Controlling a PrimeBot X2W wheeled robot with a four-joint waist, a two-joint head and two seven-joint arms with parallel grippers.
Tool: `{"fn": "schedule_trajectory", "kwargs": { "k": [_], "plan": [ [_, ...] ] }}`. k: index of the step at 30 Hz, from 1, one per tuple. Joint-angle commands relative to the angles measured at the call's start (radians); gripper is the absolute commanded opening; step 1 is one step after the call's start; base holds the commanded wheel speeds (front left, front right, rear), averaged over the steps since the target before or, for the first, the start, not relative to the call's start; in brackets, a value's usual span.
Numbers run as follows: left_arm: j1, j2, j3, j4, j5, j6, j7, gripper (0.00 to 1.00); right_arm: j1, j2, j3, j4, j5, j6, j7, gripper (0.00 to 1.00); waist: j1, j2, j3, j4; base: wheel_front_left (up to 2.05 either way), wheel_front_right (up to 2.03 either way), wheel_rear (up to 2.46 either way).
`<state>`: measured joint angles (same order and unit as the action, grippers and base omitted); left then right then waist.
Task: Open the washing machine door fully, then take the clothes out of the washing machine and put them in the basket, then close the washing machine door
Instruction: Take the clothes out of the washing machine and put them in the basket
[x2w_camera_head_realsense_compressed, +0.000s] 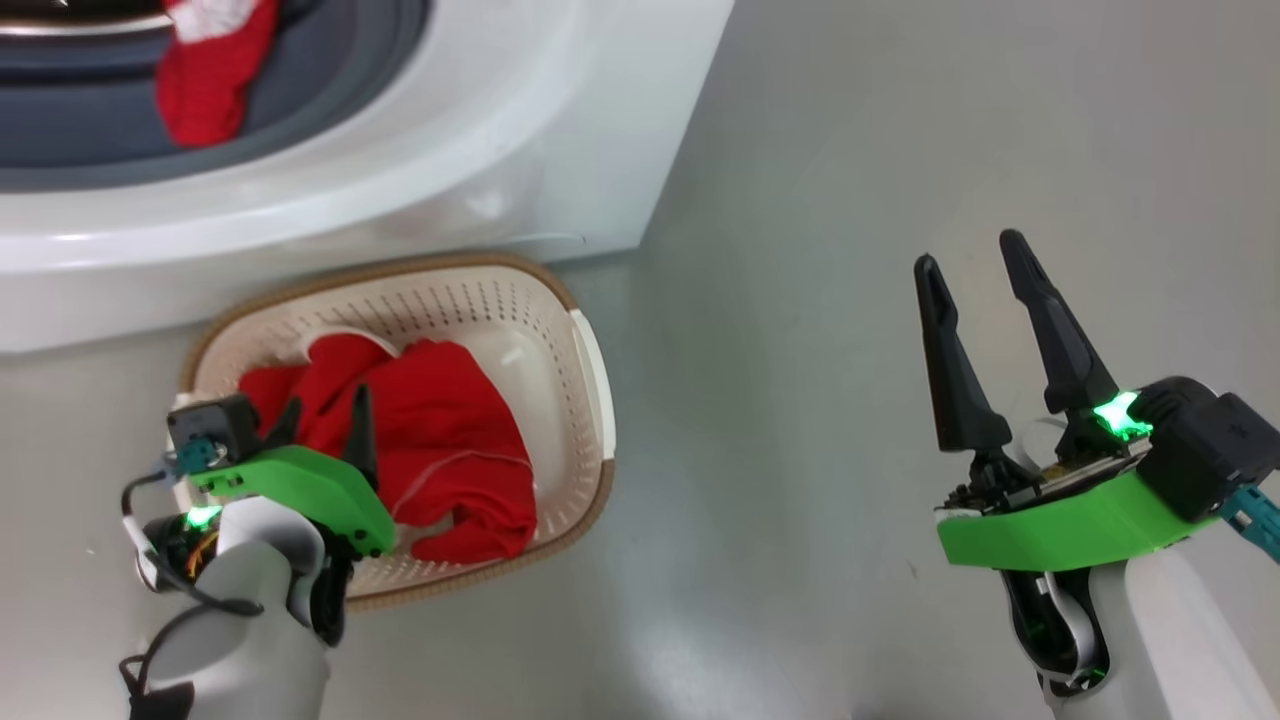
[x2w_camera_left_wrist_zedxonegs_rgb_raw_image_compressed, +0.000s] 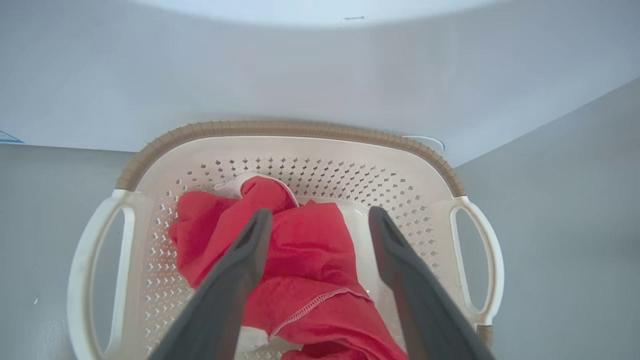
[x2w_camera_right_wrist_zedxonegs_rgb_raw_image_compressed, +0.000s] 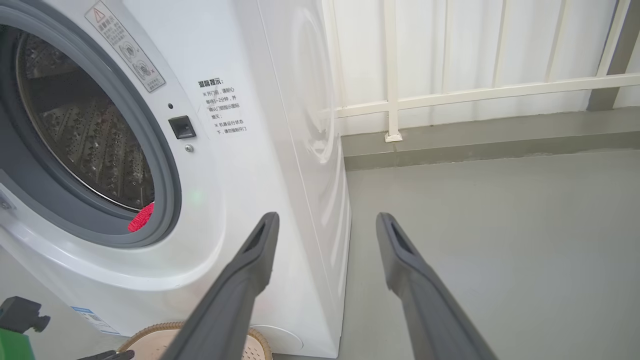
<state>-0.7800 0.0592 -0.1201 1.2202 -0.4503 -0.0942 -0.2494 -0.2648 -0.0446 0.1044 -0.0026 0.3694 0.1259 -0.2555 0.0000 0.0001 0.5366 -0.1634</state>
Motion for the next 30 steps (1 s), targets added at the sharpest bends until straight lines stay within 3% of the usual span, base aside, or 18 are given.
{"fn": "schedule_trajectory", "kwargs": {
  "k": [1,21,30],
  "plan": [
    [0.072,0.028,0.026,-0.092,0.021,0.020,-0.012,1.00,0.032,-0.006,0.008,-0.016,-0.022,0.005,-0.006,1.00,0.0000,-0.0001,-0.067,0.027,0.00,0.00,0.00],
    [0.367,0.001,0.122,-0.664,0.197,0.045,-0.012,1.00,0.125,-0.006,-0.047,0.029,-0.107,0.005,-0.006,1.00,0.0000,-0.0001,-0.285,0.076,0.00,0.00,0.00],
    [0.476,-0.007,0.159,-0.849,0.226,0.056,-0.012,1.00,0.173,-0.006,-0.090,0.031,-0.123,0.005,-0.006,1.00,0.0000,-0.0001,-0.352,0.078,0.00,0.00,0.00]
  ]
}}
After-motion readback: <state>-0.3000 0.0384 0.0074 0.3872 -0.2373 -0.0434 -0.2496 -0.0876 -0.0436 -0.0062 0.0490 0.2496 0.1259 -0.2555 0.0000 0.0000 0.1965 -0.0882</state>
